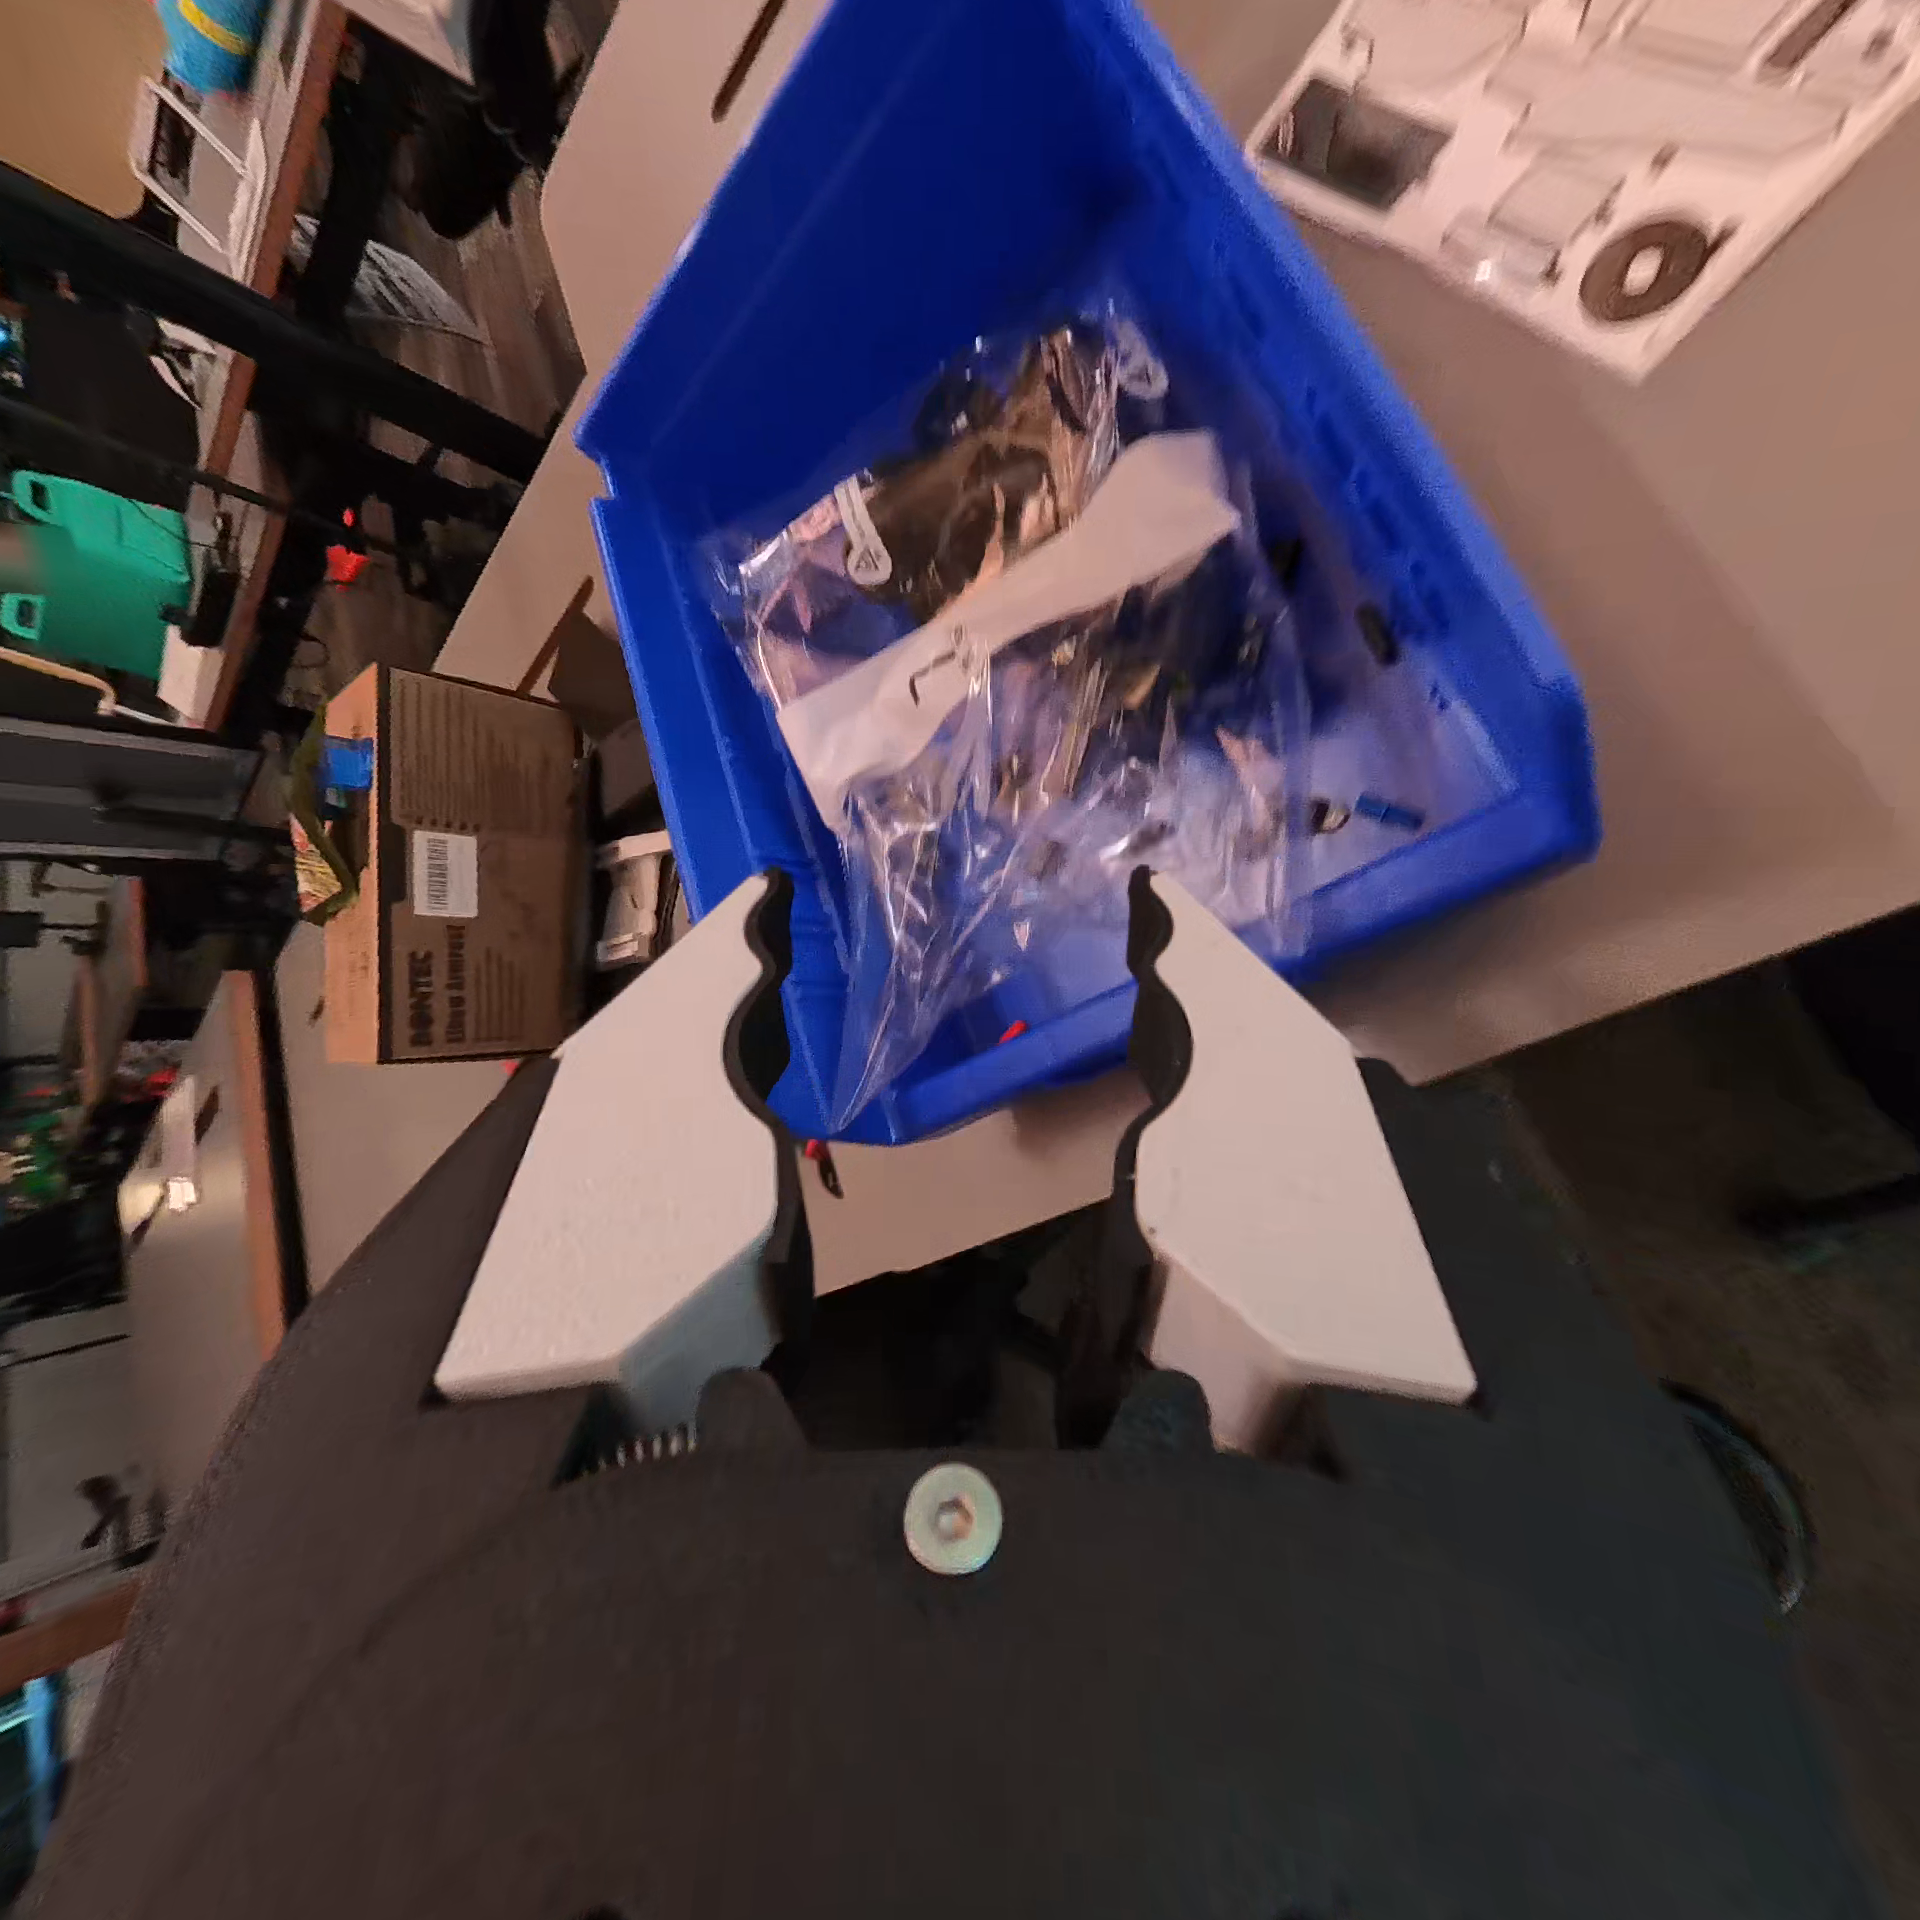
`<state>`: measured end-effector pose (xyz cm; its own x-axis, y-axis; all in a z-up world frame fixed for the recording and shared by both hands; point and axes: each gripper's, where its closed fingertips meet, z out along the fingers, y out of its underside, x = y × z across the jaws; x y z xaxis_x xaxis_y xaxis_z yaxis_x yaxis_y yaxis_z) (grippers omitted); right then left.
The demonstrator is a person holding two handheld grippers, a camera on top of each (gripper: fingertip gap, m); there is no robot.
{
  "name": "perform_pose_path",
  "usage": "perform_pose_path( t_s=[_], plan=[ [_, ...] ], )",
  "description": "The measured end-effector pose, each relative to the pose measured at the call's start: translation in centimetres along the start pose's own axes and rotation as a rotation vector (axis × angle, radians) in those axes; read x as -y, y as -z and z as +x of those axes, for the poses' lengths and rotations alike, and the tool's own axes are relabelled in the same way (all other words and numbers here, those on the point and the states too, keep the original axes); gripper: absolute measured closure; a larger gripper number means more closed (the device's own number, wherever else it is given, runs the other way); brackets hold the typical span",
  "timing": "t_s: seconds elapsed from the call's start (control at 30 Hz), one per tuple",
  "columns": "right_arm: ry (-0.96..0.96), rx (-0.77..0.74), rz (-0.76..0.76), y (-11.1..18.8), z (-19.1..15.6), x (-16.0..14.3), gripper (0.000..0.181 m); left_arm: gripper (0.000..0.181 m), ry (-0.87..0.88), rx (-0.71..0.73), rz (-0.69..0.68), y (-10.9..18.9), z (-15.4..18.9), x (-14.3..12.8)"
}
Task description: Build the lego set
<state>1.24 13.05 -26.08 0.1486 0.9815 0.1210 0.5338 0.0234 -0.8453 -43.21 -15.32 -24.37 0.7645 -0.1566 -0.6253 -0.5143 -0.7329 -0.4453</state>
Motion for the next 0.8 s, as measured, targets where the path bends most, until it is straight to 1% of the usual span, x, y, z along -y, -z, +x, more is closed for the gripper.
perform_pose_path(
  t_s=[0.1,0.17,0.2,0.3,0.37,0.43,0.53,0.6,0.67,0.73,0.77,0.8],
  plan=[
    [-0.034,0.007,0.015,-0.6,0.8,-0.6,0.141,0.112,-0.026,0.012,-0.040,-1.1,0.4,-2.0],
    [-0.035,-0.010,0.010,-0.7,1.3,-1.1,0.142,0.112,-0.049,0.022,-0.035,-2.4,0.7,-2.4],
    [-0.033,-0.016,0.009,-0.7,1.5,-1.3,0.142,0.111,-0.053,0.004,-0.035,-3.0,1.2,-2.6],
    [-0.034,-0.032,0.025,-0.4,2.0,-1.7,0.144,0.108,-0.053,-0.027,0.018,-4.3,1.8,-2.0],
    [-0.046,-0.039,0.038,-0.3,2.3,-1.9,0.145,0.104,-0.048,-0.054,0.073,-4.9,2.1,-1.2],
    [-0.055,-0.046,0.041,-0.3,2.5,-2.2,0.146,0.099,-0.048,-0.061,0.099,-5.3,2.0,-0.8],
    [-0.067,-0.054,0.042,-0.4,2.7,-2.5,0.147,0.108,-0.056,-0.084,0.129,-5.8,2.2,-0.3],
    [-0.068,-0.056,0.036,-0.6,2.8,-2.8,0.147,0.120,-0.075,-0.124,0.147,-6.1,2.8,0.2],
    [-0.066,-0.058,0.026,-0.9,2.8,-3.0,0.148,0.124,-0.099,-0.147,0.136,-6.5,3.2,0.3],
    [-0.065,-0.061,0.012,-1.1,2.9,-3.4,0.148,0.144,-0.113,-0.173,0.133,-6.6,3.5,0.3],
    [-0.064,-0.063,0.005,-1.2,3.0,-3.5,0.148,0.148,-0.113,-0.186,0.138,-6.8,3.6,0.4],
    [-0.062,-0.065,0.000,-1.2,3.0,-3.7,0.148,0.157,-0.118,-0.195,0.143,-6.9,3.8,0.5]
  ],
)
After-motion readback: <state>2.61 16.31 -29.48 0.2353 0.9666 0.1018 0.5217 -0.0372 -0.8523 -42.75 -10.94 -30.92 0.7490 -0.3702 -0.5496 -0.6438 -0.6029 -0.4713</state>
